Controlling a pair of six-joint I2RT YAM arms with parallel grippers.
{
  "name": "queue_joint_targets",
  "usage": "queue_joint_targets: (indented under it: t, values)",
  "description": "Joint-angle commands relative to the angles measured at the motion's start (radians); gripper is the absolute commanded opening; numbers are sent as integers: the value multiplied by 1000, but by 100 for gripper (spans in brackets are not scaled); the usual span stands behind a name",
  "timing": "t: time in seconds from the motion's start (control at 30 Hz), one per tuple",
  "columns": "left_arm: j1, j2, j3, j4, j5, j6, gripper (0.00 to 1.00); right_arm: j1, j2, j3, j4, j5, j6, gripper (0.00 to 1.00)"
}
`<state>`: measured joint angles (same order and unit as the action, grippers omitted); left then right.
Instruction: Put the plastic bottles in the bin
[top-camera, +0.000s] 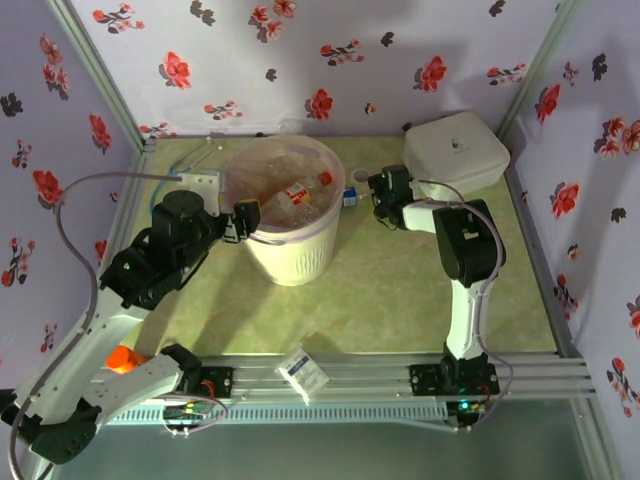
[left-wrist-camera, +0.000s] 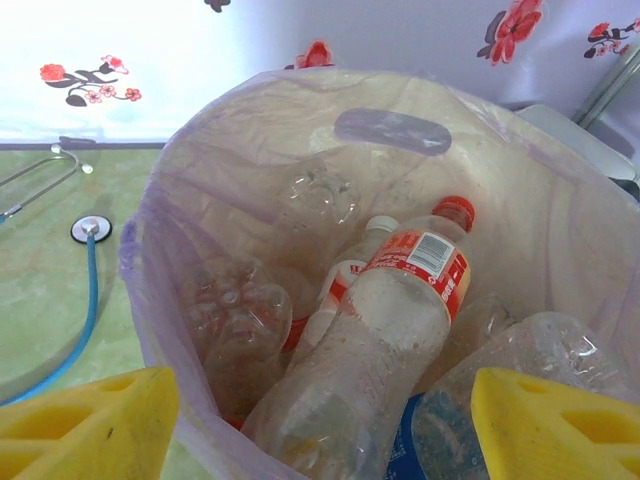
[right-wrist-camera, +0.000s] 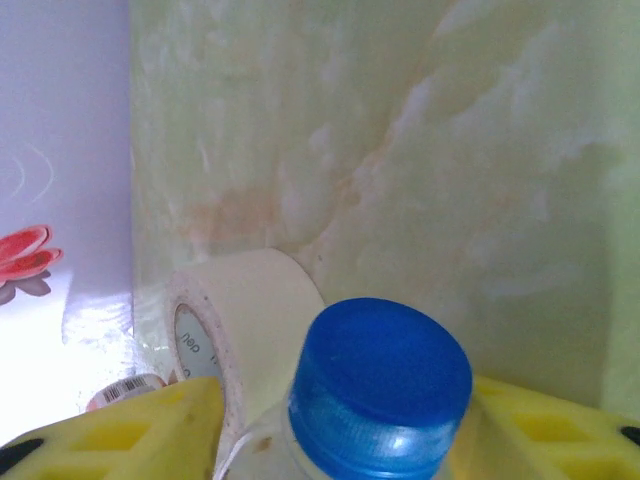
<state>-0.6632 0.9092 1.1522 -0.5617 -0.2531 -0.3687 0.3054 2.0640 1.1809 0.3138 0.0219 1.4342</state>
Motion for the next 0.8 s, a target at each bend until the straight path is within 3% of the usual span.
queue_joint_targets:
  t: [0.0,0.47,0.63,0.77]
  values:
    - [-7,-21,-14,-13,-35,-13,78,-11,-49,-28,6,25,-19,53]
    - [43,-72,-4,2,2,-53,86,-49,-344,-137,-92,75,-194,39]
    - [90,-64,2,-32,2,-83,87,-75,-513,-127,-240,139,-398,30]
    - [120,-56,-8,-24,30,-92,88,-95,-617,-80,-405,170,-534,30]
